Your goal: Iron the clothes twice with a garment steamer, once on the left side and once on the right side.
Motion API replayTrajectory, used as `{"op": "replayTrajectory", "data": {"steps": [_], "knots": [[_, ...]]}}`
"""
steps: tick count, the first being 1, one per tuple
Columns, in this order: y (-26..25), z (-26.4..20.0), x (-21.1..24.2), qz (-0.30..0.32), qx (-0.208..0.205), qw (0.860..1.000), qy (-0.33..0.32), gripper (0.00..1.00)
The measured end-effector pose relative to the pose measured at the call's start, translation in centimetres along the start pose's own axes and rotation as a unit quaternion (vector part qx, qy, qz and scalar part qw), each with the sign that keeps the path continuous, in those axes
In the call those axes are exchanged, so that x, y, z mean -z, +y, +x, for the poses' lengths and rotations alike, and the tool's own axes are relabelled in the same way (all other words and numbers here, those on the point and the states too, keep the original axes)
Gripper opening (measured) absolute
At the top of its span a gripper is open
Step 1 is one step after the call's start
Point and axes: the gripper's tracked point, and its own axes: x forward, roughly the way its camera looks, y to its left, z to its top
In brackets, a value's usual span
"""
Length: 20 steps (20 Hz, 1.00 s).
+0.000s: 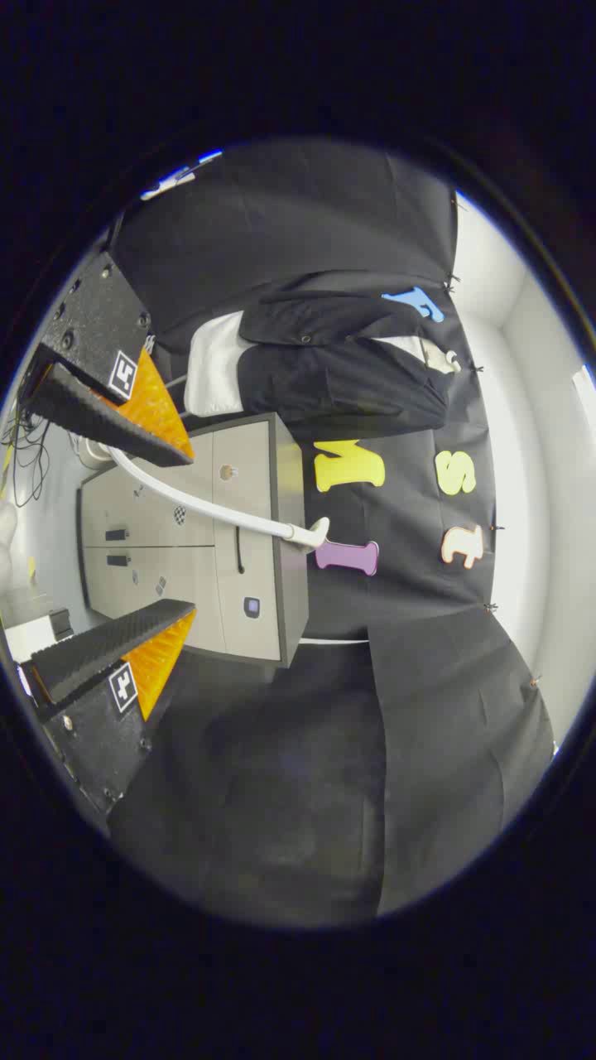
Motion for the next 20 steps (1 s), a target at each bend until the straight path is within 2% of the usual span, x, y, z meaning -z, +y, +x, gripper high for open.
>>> {"op": "replayTrajectory", "data": {"steps": [14, 20], "knots": [[0.6, -1.0, -0.9, -0.002, -0.010, 1.000, -0.003, 1.00], [-0.4, -0.7, -3.7, 0.006, -0.002, 1.000, -0.011, 1.00]]}}
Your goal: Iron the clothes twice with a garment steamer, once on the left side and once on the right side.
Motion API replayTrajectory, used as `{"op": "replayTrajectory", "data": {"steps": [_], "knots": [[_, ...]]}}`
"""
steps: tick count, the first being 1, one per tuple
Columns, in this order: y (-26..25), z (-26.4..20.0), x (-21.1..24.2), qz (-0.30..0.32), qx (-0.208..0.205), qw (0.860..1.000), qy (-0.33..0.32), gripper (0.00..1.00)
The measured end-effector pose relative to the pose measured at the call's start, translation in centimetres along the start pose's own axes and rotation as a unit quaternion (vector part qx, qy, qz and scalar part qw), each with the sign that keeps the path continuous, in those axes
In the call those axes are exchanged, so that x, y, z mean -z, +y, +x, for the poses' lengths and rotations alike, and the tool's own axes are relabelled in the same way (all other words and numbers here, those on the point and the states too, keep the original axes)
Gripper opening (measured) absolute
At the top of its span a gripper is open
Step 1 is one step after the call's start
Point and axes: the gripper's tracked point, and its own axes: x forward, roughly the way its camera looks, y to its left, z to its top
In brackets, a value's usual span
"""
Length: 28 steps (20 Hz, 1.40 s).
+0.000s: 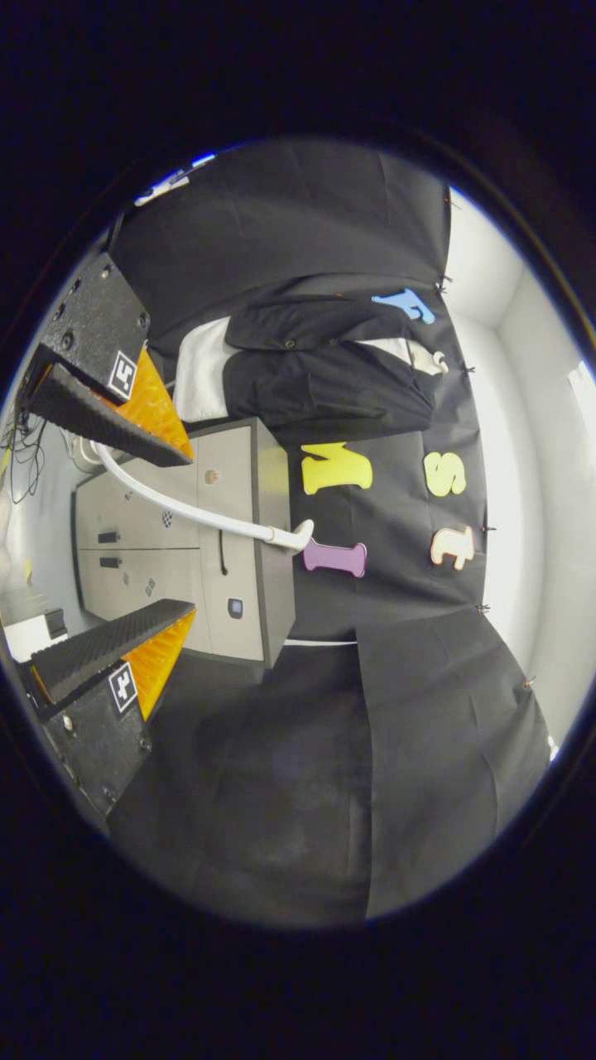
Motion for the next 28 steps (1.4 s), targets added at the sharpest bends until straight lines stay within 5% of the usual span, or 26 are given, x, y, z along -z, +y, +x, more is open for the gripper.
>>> {"op": "replayTrajectory", "data": {"steps": [15, 28], "knots": [[-1.6, 19.1, -14.0, 0.005, -0.008, 1.000, -0.008, 0.99], [-1.9, 40.2, -11.8, 0.010, -0.051, 0.992, 0.114, 0.98]]}}
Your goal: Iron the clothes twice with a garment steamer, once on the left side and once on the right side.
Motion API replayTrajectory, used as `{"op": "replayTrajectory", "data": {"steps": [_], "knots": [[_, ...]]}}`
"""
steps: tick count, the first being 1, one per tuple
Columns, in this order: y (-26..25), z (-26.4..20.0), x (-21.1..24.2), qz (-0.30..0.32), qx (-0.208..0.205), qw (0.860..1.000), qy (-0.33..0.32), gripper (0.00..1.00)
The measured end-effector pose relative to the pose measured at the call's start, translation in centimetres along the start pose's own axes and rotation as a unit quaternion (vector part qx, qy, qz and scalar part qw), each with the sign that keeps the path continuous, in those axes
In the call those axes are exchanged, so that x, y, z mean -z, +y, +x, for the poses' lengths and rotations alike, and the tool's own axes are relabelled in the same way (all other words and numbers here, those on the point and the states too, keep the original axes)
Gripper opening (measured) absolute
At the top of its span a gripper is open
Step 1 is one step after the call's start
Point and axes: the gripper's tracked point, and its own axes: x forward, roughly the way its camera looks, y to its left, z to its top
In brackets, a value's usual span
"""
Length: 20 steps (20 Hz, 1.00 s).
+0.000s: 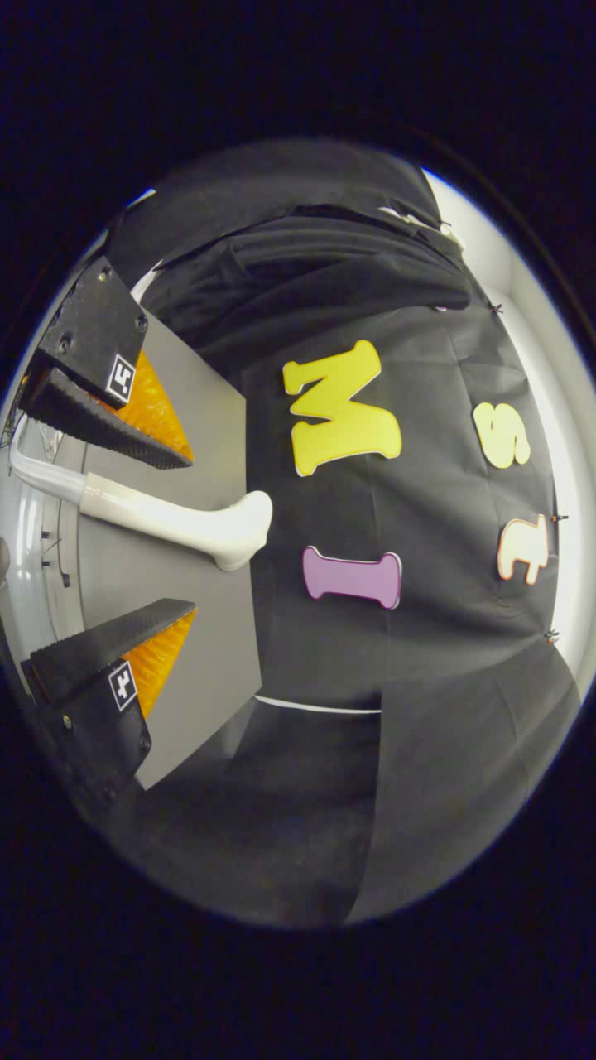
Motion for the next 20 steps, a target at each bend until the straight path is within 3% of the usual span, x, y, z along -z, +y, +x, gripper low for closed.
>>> {"op": "replayTrajectory", "data": {"steps": [3, 6, 9, 20], "knots": [[-0.1, 3.3, 1.4, 0.016, -0.022, 0.999, 0.037, 0.97], [0.4, 5.9, 2.6, 0.031, -0.046, 0.996, 0.067, 0.85], [1.1, 7.5, 3.5, 0.043, -0.073, 0.992, 0.093, 0.80], [2.2, 8.9, 5.0, 0.080, -0.090, 0.982, 0.143, 0.49]]}}
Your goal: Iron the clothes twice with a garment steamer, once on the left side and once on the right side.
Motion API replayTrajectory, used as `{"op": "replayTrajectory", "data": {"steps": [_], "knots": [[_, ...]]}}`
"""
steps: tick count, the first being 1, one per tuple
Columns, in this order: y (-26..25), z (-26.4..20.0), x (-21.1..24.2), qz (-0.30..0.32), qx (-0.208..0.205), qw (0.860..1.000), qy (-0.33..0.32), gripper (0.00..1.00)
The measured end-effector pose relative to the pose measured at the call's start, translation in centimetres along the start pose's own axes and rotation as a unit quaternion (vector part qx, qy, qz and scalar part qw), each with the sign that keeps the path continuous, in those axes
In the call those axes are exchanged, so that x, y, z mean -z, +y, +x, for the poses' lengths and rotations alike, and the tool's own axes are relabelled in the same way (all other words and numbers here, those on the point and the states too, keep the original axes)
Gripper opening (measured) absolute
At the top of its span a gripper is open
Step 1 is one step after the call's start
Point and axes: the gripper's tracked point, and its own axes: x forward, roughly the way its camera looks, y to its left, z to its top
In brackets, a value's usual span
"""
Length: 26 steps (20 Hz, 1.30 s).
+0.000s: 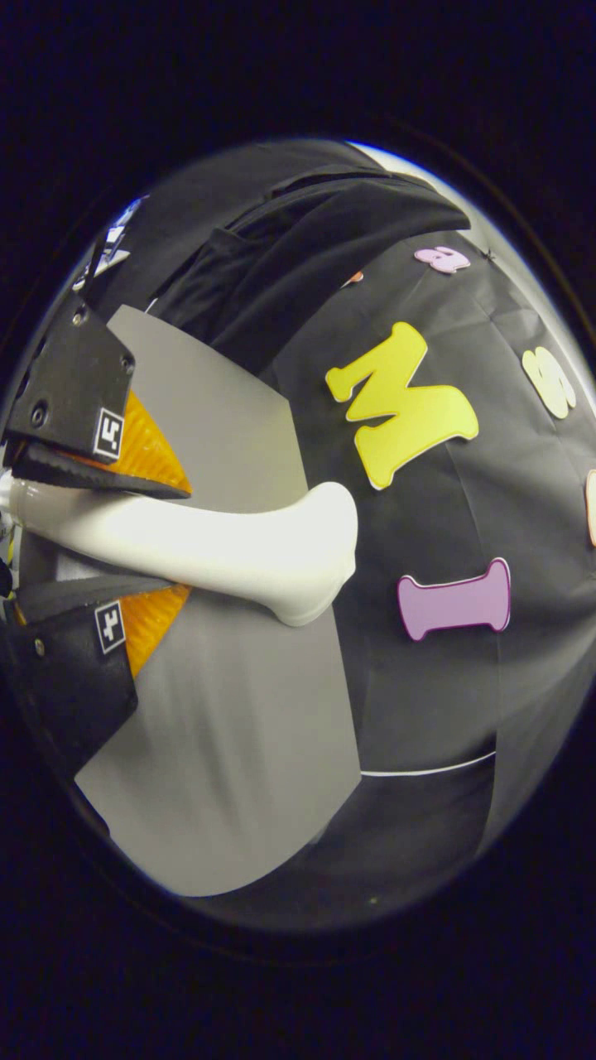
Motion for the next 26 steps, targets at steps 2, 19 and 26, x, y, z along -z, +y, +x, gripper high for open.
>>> {"op": "replayTrajectory", "data": {"steps": [2, 19, 26], "knots": [[0.3, 0.0, -0.1, 0.023, -0.017, 1.000, 0.005, 0.44], [11.2, -14.3, -2.7, -0.003, -0.027, 0.985, -0.168, 0.30], [22.3, -23.3, -5.8, -0.080, 0.037, 0.953, -0.290, 0.30]]}}
